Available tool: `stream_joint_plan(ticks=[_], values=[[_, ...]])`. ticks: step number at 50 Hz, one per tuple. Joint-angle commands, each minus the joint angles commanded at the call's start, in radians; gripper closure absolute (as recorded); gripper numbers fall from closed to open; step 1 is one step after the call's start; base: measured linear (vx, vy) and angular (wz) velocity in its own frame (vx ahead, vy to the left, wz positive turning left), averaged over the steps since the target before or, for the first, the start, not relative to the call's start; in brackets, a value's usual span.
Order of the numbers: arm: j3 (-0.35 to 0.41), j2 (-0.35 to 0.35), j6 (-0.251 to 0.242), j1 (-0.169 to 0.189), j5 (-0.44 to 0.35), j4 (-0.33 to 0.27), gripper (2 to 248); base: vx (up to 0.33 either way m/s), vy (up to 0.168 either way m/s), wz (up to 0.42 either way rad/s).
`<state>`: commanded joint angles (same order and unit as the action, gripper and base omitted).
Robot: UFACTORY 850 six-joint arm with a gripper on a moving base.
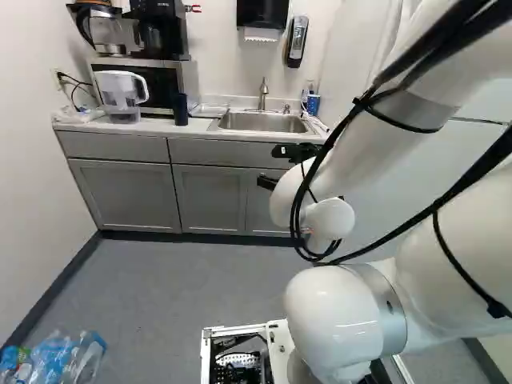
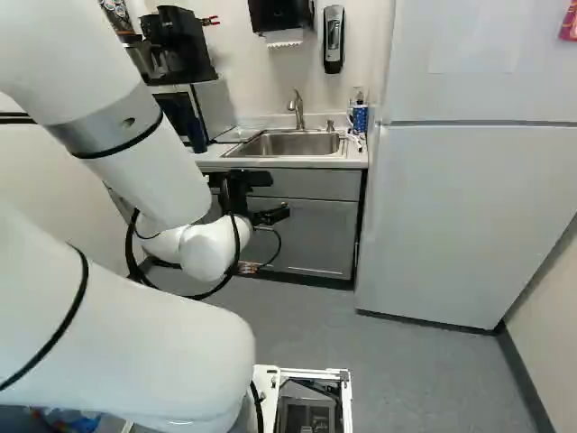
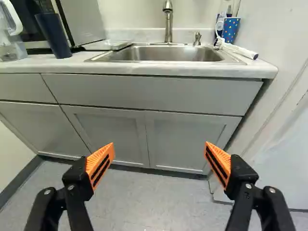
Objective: Rinse the cup and place it in the tray
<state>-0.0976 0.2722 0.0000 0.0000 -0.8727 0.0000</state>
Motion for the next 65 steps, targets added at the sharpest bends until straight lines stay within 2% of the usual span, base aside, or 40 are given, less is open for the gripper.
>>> stream_joint_plan(ticks=[35,65], values=[[-0.165,-0.09,0.0,0.0,0.002,0.0,3,0.0,0.0,0.0],[-0.294,-0.15,0.0,0.0,0.055,0.0,3,0.0,0.0,0.0]])
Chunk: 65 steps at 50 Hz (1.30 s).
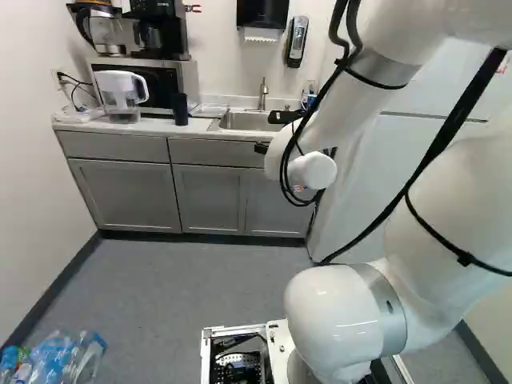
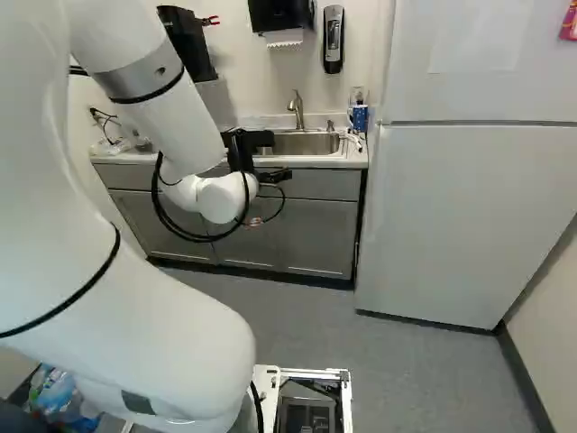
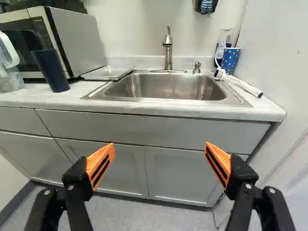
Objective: Rinse the cup and place it in the tray
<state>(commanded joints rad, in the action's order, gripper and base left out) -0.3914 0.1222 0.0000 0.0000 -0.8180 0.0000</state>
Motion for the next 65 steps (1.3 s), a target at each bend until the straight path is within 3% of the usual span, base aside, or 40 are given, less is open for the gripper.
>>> stream_joint_plan(ticks=[65], values=[[-0.159,-0.008,0.0,0.0,0.077,0.0,3,0.0,0.0,0.0]])
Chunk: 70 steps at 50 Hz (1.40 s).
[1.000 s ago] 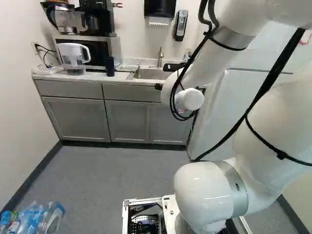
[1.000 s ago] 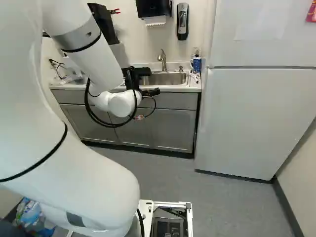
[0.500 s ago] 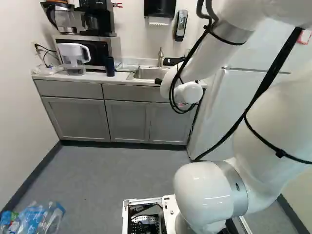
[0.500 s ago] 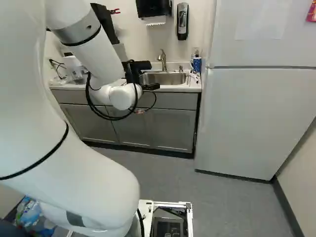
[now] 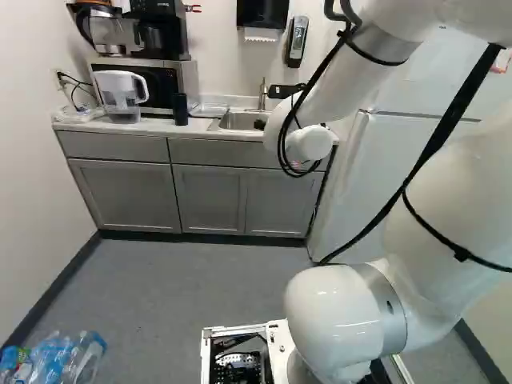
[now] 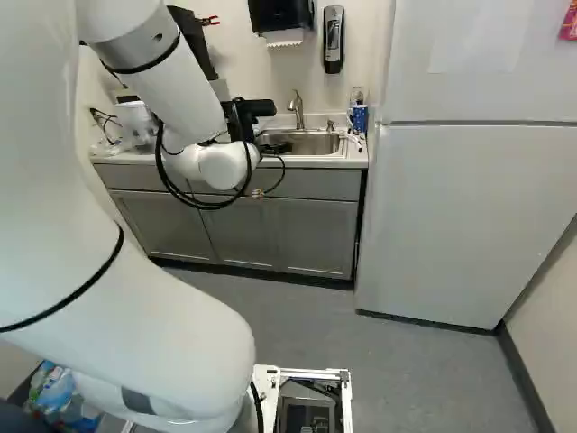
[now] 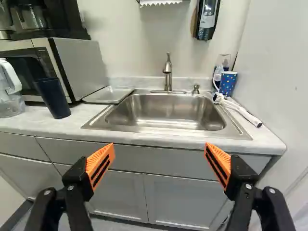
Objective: Rinse the cup and place it in the tray
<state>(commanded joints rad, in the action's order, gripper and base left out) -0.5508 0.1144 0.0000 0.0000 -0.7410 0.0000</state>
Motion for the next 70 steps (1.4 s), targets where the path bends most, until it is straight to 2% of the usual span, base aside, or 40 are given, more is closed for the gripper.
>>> stream_joint_plan(ticks=[40,70], values=[[-0.095,-0.006,0.0,0.0,0.059,0.0,3,0.0,0.0,0.0],[-0.171,-0.018,0.0,0.0,0.133,0.0,3,0.0,0.0,0.0]])
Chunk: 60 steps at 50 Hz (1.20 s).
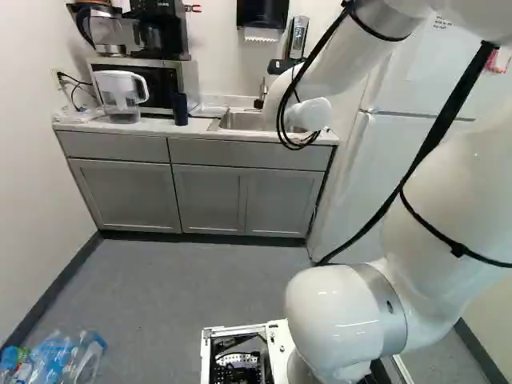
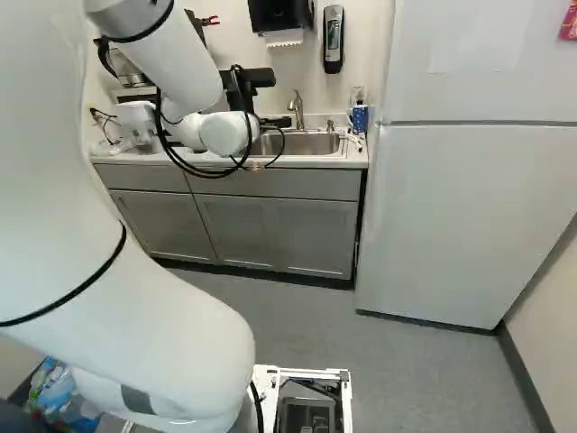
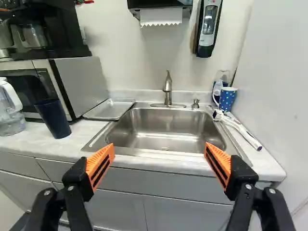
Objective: Rinse the cup and place it in the tray
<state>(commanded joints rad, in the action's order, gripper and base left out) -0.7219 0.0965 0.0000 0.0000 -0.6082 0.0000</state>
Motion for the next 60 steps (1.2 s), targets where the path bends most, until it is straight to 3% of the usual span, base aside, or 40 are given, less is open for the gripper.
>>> stream_joint_plan(ticks=[60], values=[[-0.158,-0.032,0.0,0.0,0.171,0.0,3,0.0,0.0,0.0]])
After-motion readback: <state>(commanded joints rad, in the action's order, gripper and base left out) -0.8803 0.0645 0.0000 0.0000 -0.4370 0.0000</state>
